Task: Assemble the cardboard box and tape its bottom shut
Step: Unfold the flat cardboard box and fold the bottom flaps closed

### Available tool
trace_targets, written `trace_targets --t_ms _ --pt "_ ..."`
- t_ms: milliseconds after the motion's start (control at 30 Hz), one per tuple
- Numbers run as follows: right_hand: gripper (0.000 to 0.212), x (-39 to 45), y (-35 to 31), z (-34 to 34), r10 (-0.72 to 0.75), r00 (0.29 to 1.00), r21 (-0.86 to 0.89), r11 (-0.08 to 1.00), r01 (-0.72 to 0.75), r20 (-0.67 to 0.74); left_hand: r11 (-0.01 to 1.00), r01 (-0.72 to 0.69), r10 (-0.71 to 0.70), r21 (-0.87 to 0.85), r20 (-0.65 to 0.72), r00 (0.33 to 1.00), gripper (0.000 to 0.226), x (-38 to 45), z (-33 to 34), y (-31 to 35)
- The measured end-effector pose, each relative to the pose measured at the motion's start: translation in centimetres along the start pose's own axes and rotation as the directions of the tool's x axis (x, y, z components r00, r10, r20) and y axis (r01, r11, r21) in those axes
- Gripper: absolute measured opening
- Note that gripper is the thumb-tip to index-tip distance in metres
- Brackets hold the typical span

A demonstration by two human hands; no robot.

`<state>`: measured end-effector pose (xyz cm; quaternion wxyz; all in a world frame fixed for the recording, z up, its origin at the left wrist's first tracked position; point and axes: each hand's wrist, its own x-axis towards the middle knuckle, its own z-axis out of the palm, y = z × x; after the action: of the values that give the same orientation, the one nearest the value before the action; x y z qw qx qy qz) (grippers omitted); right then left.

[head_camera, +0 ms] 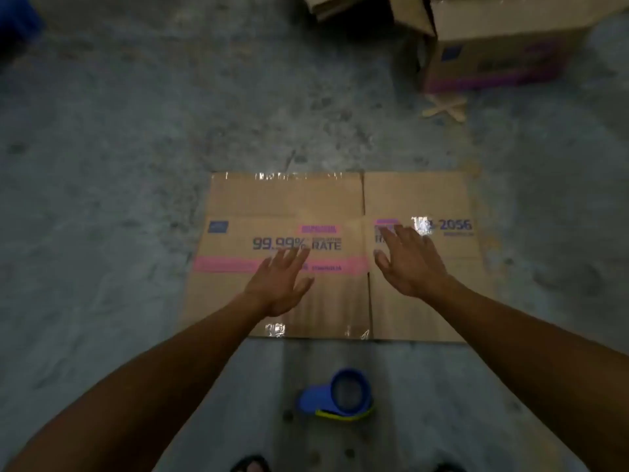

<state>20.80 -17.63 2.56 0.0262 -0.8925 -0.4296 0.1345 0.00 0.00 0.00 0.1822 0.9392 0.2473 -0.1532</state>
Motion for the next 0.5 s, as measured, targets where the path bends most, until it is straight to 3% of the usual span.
trace_targets --t_ms 100,233,367,500 --pt "0.060 0.7 0.1 4.8 -0.092 0.992 -0.038 0.995 0.095 0.085 0.981 -0.103 0.081 0.165 0.136 0.987 0.104 0.8 4.6 -2.0" --pt "0.065 0.5 -0.3 9.5 -0.158 0.970 -0.021 0.986 0.165 0.185 0.946 -0.167 0.096 0.277 0.250 0.963 0.106 1.2 8.8 -5.1" --pt "0.093 -1.6 0.4 12.2 -0.188 0.900 -0.169 0.947 0.272 0.393 0.877 -0.260 0.156 0.404 0.272 0.950 0.116 0.9 9.4 -6.1" --pt "0.122 -1.5 1.9 11.3 -0.226 0.853 -0.270 0.884 0.383 0.471 0.848 -0.310 0.199 0.431 0.285 0.938 0.110 1.4 8.7 -5.7"
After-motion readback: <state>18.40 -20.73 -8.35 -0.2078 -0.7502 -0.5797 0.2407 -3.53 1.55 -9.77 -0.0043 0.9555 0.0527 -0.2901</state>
